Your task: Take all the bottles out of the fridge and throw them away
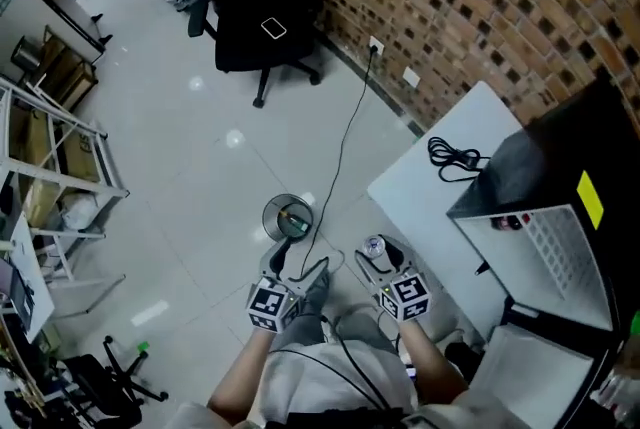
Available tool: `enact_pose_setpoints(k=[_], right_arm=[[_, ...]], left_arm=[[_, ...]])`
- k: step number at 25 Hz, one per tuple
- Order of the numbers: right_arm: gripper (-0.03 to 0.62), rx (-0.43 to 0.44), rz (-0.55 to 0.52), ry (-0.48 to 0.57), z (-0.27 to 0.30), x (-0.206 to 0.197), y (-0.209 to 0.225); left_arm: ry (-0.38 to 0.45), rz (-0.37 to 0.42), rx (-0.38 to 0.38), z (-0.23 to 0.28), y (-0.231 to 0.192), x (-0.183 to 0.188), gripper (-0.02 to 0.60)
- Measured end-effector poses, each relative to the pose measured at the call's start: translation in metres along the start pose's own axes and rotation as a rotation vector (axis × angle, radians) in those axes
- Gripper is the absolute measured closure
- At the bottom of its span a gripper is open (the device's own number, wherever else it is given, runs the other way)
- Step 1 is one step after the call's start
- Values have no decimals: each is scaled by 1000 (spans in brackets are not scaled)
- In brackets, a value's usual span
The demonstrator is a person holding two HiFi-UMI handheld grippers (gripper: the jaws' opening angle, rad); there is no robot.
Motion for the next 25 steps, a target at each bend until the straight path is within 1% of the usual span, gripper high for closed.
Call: enact_pose_setpoints(k=[3,4,8,11,14,16,18,20,23,25], right_arm=[[315,84,-23,-84,76,-35,-2],[315,110,-28,-115,101,-48,-4],[316,180,-58,-248,197,-115,-15],[316,196,-54,-322,263,-160,-15],[316,187,-78,-389,323,-204,-4],[316,179,-91,-447,359,-240,-2],[316,165,-89,-516,381,-272,-3],[316,161,-102,-584,396,-296,-2],[316,209,-175,-675,412,-328,-3],[315,235,-229,-713,425,-342,-4]], left_arm=[[-78,-5,100,9,-48,-49,189],[-100,-23,134,12,-64,-68,189],[-149,-160,262,14,-124,-143,189],[-177,-221,340,22,-161,-196,189],[-191,-238,352,41,-184,-235,189],[-199,-249,353,43,-198,-255,189],[-207,-275,360,41,-203,-272,190],[-207,-294,367,40,-203,-284,189],[-188,-330,396,37,-196,-296,189],[-168,-347,411,39,-195,-304,189]])
Point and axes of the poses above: the fingertips, and each gripper's own axes: z forward along the fingers, y to its right, x out of its top, the point moved 8 cm from there along -z, backward along the fingers, and after that the axes turned 1 degree about -x, right-handed, at the moved point
